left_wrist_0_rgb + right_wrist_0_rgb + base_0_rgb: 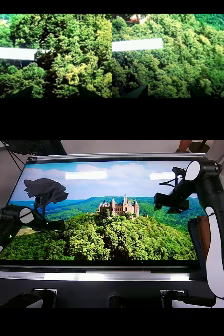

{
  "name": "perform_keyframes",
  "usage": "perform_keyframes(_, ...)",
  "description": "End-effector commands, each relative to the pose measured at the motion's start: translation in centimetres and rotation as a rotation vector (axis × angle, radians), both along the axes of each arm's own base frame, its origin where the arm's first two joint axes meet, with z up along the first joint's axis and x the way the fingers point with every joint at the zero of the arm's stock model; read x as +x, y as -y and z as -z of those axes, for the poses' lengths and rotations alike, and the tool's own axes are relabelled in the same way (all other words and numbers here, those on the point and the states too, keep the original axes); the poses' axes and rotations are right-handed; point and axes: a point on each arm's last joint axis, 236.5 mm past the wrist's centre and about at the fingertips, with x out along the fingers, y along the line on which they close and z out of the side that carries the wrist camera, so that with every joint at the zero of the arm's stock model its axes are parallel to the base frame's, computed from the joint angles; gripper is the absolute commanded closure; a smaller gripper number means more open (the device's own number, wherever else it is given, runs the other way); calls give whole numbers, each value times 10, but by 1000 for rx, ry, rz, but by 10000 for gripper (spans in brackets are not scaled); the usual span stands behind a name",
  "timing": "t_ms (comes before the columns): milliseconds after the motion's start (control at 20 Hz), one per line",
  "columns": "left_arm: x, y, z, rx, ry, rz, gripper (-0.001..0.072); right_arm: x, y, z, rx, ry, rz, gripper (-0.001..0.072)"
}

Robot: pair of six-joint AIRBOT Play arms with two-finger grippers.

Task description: Fold the shirts.

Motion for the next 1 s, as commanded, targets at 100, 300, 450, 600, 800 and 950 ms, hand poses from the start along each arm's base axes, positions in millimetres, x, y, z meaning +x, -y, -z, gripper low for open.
perform_keyframes(100, 0, 0, 0, 0, 1, 0, -13, 1, 0, 0, 0, 4, 0, 88)
perform_keyframes(300, 5, 1, -1, -4, 21, 0, -13, 22, -2, -5, 10, 97, 9, 88)
perform_keyframes(450, 42, 7, -10, -31, 172, 1, -13, 25, -3, -6, 12, 106, 10, 89)
perform_keyframes(600, 62, 13, -19, -55, 264, 0, -13, 41, -3, -11, 18, 178, 17, 90)
perform_keyframes(800, 122, 21, -64, -138, 572, -53, -13, 72, -5, -26, 35, 322, 32, 89)
perform_keyframes(950, 177, -22, -87, -256, 654, -329, -12, 80, -6, -31, 40, 363, 36, 89)
